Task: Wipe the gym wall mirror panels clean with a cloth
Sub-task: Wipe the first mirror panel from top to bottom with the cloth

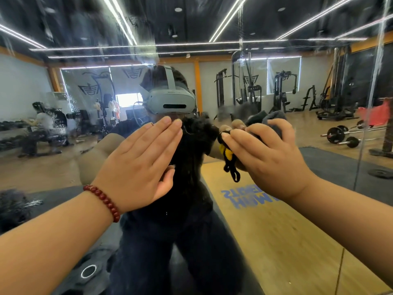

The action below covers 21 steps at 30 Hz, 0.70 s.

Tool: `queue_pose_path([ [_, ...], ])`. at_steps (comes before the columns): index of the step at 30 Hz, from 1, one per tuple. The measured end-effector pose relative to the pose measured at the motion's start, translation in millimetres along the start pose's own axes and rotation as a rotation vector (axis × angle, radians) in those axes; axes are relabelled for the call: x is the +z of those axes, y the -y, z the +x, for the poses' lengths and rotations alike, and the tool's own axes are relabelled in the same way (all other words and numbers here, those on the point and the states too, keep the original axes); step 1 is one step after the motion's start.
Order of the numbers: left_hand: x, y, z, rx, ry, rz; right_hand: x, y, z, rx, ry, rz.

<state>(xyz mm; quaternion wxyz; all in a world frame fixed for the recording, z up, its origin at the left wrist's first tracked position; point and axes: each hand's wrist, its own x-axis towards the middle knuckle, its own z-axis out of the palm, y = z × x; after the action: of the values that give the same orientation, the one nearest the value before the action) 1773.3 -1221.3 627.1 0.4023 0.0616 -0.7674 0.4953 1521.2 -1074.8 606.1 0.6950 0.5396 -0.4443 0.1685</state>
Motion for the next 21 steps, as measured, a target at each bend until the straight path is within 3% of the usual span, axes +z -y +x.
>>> queue_pose_path([
  [21, -8, 20, -13, 0.042, 0.033, 0.018, -2, 26, 25, 0.019, 0.018, 0.045],
])
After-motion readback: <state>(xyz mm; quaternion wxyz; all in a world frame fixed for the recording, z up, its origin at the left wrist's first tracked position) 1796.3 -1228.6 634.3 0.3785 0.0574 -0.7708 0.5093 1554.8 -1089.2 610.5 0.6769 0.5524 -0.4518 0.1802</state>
